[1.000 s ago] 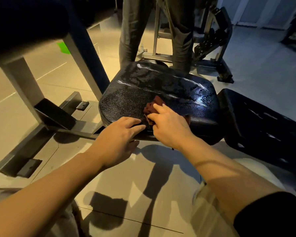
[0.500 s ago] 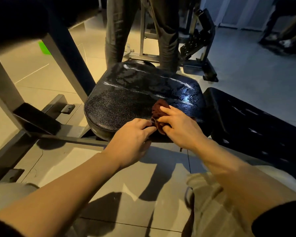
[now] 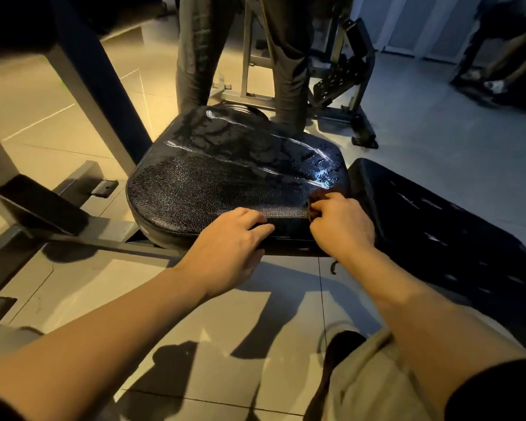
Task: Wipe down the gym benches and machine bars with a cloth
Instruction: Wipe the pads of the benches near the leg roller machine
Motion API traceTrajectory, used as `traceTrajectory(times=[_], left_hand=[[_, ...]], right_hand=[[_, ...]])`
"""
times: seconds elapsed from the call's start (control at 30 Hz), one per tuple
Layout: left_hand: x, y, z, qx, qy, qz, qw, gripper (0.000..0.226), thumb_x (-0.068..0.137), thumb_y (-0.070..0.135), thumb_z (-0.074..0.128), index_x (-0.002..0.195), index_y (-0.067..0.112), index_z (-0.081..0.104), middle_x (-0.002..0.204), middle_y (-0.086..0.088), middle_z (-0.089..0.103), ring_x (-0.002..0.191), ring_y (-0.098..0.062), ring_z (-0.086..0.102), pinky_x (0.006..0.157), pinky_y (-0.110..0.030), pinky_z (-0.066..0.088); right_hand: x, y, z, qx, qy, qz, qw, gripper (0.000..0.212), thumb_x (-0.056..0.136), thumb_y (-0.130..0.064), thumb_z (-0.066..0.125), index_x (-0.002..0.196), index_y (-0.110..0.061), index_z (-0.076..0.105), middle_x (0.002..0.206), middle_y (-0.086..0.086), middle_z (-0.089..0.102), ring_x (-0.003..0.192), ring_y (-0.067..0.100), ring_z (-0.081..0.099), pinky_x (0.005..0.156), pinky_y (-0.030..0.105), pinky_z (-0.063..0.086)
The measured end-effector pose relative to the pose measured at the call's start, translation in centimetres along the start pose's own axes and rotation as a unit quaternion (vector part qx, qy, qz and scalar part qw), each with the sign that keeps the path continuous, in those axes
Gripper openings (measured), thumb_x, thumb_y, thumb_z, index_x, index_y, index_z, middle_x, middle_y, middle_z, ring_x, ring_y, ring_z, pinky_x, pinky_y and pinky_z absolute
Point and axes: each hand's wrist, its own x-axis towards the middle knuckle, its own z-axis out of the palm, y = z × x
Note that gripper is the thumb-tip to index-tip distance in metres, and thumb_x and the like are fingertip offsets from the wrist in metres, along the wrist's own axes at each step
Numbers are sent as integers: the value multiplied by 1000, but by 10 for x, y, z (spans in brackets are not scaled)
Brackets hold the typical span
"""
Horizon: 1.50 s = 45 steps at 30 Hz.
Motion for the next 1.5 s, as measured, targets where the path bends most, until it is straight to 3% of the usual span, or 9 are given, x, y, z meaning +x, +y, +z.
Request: traceTrajectory(times=[0.3, 0.4, 0.53, 0.77, 0.87, 0.97, 1.13, 1.27, 1.5], left_hand=[[-30, -28, -27, 11, 5, -72, 997, 42, 78, 29, 56, 114, 9, 68, 108, -7, 65, 95, -26, 58, 85, -29, 37], [-29, -28, -27, 0, -8, -69, 998, 40, 80, 26, 62, 115, 8, 68, 112, -8, 64, 100, -28, 58, 87, -36, 46], [-19, -22, -19, -9, -6, -47, 999, 38, 81, 24, 72, 115, 8, 67, 115, -8, 62, 104, -29, 57, 88, -40, 50], [-3, -2, -8, -9, 0, -18, 1000, 38, 79, 30, 55, 107, 9, 68, 109, -9, 62, 98, -30, 58, 85, -39, 50], [-5, -5, -7, -9, -1, -16, 1000, 38, 79, 27, 67, 112, 7, 68, 112, -9, 63, 99, -29, 59, 86, -38, 51], [-11, -11, -10, 0, -6, -26, 1000, 43, 76, 24, 75, 115, 8, 67, 113, -8, 63, 100, -28, 59, 87, -36, 49], [-26, -21, -25, 10, -1, -55, 998, 41, 76, 22, 75, 113, 6, 68, 114, -10, 62, 101, -30, 59, 86, -38, 51], [-36, -26, -34, 10, 1, -78, 997, 39, 78, 25, 63, 113, 8, 68, 110, -9, 62, 98, -28, 57, 82, -38, 51], [-40, -33, -36, 6, -3, -95, 995, 41, 79, 24, 69, 117, 8, 66, 113, -11, 58, 101, -30, 53, 85, -41, 49]], right_hand=[[-3, -71, 30, 58, -37, -255, 964, 43, 93, -13, 49, 134, -24, 59, 155, -6, 34, 142, 19, 23, 115, 33, 27], [0, -59, 22, 58, -57, -238, 968, 42, 94, -17, 50, 134, -30, 58, 155, -12, 33, 143, 12, 21, 113, 32, 27], [4, -21, 7, 53, -46, -127, 989, 42, 90, -19, 54, 129, -34, 61, 153, -17, 36, 140, 13, 30, 108, 37, 37], [-5, 22, -10, 21, -46, 49, 998, 46, 93, -19, 48, 136, -33, 54, 151, -2, 39, 130, 29, 44, 100, 40, 42], [-10, 6, -8, -7, -40, 4, 999, 42, 93, -17, 47, 132, -25, 57, 145, 2, 43, 124, 31, 46, 97, 39, 42], [-9, -14, -6, -11, -46, -68, 997, 42, 94, -17, 48, 134, -29, 57, 148, -4, 41, 131, 26, 41, 100, 39, 41], [-3, -49, 11, 7, -48, -176, 983, 42, 98, -22, 46, 139, -32, 51, 158, -12, 27, 148, 15, 16, 114, 34, 27], [3, -77, 26, 82, -78, -269, 956, 42, 97, -14, 48, 137, -25, 55, 158, -7, 28, 149, 13, 9, 117, 26, 13], [18, -69, 27, 89, -78, -279, 953, 41, 100, -16, 49, 137, -31, 54, 158, -12, 27, 148, 11, 11, 119, 32, 11]])
